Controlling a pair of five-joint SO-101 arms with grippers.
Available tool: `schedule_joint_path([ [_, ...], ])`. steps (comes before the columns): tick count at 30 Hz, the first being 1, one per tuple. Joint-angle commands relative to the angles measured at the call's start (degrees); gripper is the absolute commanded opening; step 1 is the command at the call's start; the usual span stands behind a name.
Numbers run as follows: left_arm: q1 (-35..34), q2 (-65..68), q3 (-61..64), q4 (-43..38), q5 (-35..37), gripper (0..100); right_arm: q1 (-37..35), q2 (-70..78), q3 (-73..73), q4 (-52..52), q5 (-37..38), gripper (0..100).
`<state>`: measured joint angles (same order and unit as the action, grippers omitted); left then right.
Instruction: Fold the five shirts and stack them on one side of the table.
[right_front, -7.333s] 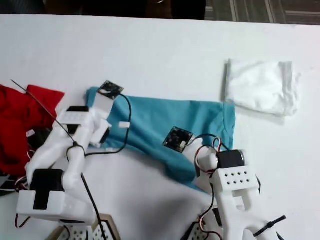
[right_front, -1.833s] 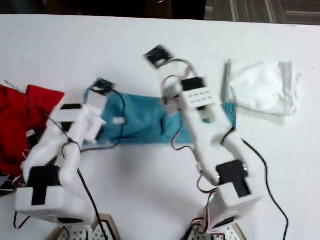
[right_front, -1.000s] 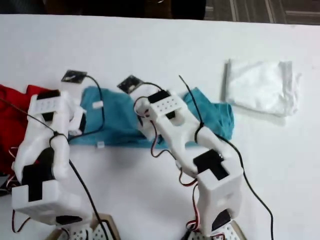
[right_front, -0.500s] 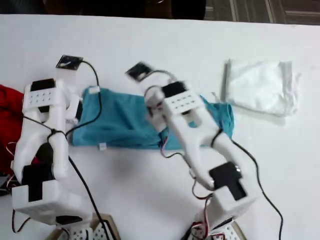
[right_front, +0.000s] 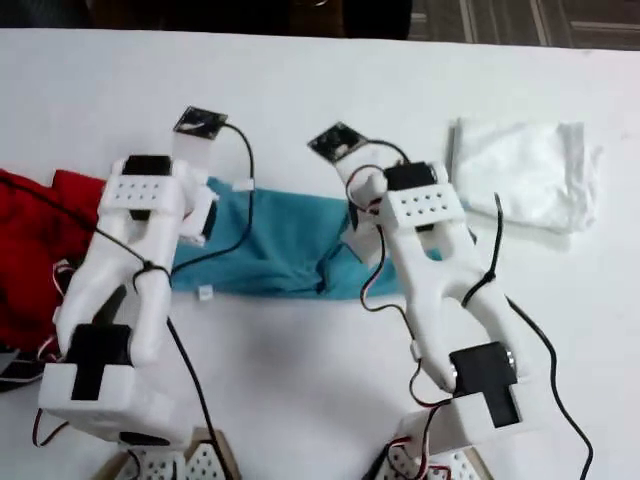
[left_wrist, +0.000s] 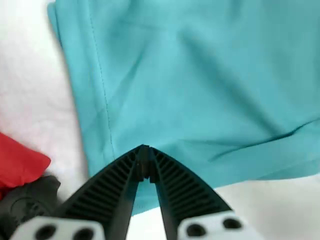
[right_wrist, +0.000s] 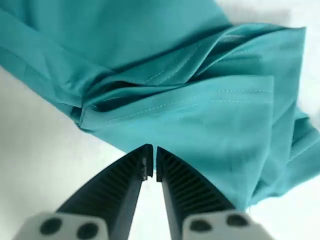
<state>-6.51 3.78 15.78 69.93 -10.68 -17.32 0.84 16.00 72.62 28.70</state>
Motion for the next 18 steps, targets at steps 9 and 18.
schedule_joint_path([
  [9, 0.3, 7.9, 3.0, -6.5, 0.1, 3, 0.7, 15.4, -12.6, -12.4, -1.3, 2.1],
  [18, 0.3, 10.0, 2.9, -6.6, 0.4, 3, 0.4, 19.0, -30.2, -3.4, -6.8, 2.4],
])
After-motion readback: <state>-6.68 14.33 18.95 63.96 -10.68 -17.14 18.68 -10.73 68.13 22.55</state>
